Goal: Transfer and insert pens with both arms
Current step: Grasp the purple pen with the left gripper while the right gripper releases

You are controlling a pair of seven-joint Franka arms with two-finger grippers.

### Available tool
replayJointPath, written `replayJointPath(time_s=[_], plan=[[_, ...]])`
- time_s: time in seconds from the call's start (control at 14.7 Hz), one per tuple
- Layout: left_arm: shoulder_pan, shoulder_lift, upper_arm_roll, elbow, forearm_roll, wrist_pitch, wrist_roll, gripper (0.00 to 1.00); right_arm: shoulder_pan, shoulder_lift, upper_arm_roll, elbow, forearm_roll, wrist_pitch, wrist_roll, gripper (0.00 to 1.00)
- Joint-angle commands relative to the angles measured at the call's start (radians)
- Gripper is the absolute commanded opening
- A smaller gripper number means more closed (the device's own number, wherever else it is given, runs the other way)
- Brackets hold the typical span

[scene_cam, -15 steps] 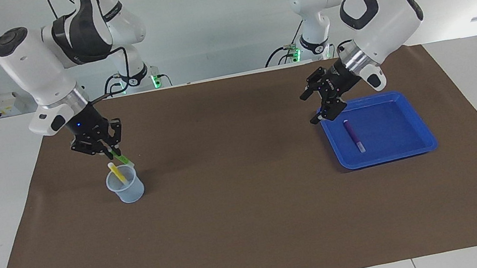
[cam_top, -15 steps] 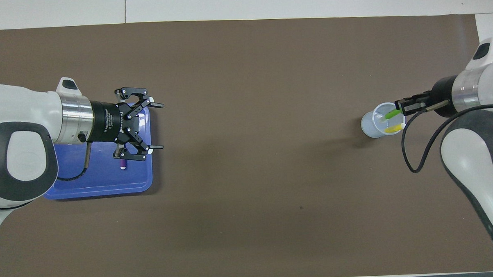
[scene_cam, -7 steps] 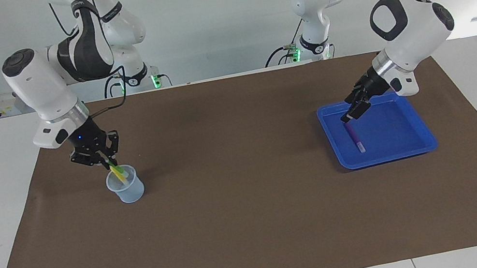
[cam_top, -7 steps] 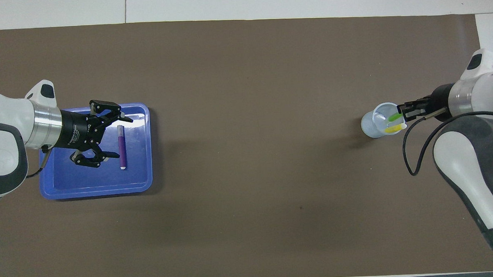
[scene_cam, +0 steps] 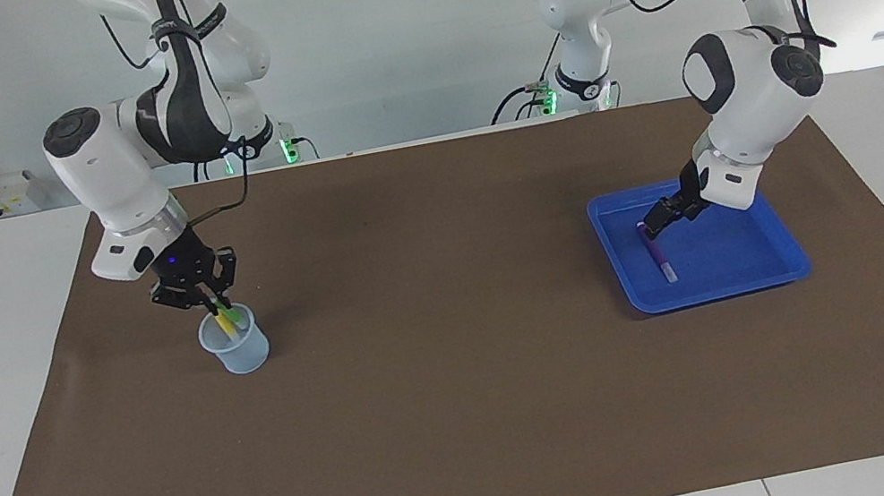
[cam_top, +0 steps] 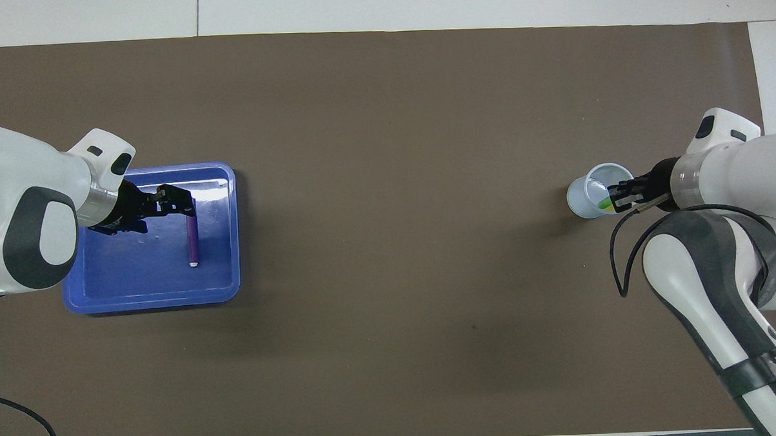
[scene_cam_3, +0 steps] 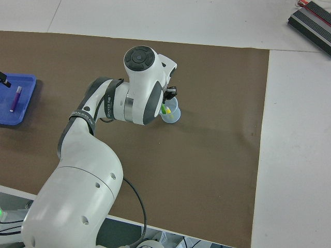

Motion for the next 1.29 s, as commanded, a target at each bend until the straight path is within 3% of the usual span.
replayJointPath(time_s=[0.0, 0.68, 0.82, 0.95, 1.22], plan=[[-0.036, 0.046, 0.000, -0.005, 0.108, 0.071, 0.134, 1.00, -0.003, -0.028, 0.003, -0.036, -0.030, 0.029, -0.023, 0.00], [-0.070, 0.091, 0.000, -0.031, 0.184, 0.106, 0.197, 0.94, -0.003, -0.015, 0.005, -0.083, -0.030, 0.089, -0.032, 0.00], [-0.068, 0.091, 0.000, -0.039, 0.182, 0.111, 0.195, 0.93, -0.001, -0.013, 0.005, -0.082, -0.030, 0.089, -0.029, 0.47], [-0.065, 0.091, 0.000, -0.073, 0.182, 0.166, 0.195, 0.91, -0.003, -0.013, 0.005, -0.080, -0.030, 0.086, -0.029, 0.60], [-0.059, 0.109, 0.002, -0.082, 0.182, 0.195, 0.195, 0.85, -0.003, -0.007, 0.005, -0.059, -0.030, 0.078, -0.021, 0.75]])
